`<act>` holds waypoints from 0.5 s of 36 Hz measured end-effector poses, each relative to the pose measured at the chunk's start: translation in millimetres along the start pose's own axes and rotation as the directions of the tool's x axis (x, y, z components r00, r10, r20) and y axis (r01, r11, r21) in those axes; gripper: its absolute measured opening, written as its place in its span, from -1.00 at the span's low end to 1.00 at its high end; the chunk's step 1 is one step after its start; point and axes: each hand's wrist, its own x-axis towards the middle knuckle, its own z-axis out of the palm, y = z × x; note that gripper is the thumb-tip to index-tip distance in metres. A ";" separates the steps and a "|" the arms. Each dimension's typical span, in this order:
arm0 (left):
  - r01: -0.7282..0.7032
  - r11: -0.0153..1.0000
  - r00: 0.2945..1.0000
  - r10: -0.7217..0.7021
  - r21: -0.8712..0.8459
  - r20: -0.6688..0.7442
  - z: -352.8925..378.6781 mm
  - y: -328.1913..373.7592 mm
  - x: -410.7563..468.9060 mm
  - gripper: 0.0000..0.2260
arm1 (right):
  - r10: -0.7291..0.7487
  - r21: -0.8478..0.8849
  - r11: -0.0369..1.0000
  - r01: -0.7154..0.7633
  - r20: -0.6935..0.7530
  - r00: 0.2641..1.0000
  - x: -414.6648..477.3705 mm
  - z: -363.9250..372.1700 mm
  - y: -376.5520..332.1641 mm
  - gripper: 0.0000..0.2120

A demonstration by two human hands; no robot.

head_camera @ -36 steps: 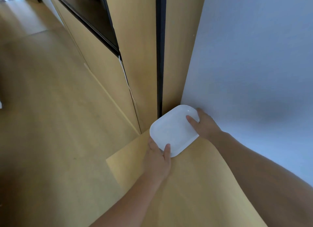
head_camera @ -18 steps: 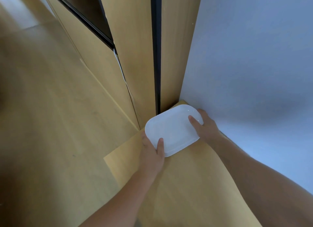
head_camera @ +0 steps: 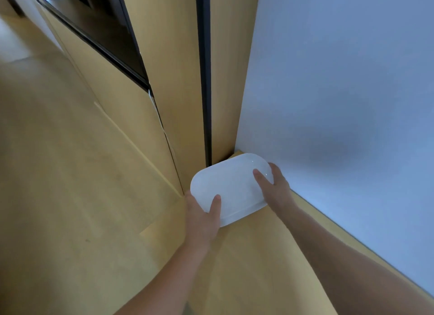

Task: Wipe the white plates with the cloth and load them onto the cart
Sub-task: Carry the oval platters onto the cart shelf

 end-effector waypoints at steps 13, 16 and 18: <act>-0.329 0.935 0.842 0.354 -0.134 0.406 -80.4 84.7 -26.2 -0.51 | 0.008 0.154 0.986 0.055 -0.384 0.923 -154.6 -29.5 -80.1 -0.42; -0.388 0.912 0.756 0.398 -0.133 0.519 -93.8 100.4 -42.8 -0.54 | 0.046 0.198 0.978 0.063 -0.501 0.864 -204.8 -29.4 -86.1 -0.47; -0.435 0.892 0.699 0.421 -0.123 0.579 -98.9 110.7 -58.6 -0.45 | 0.078 0.223 0.973 0.062 -0.571 0.817 -238.0 -31.2 -88.6 -0.50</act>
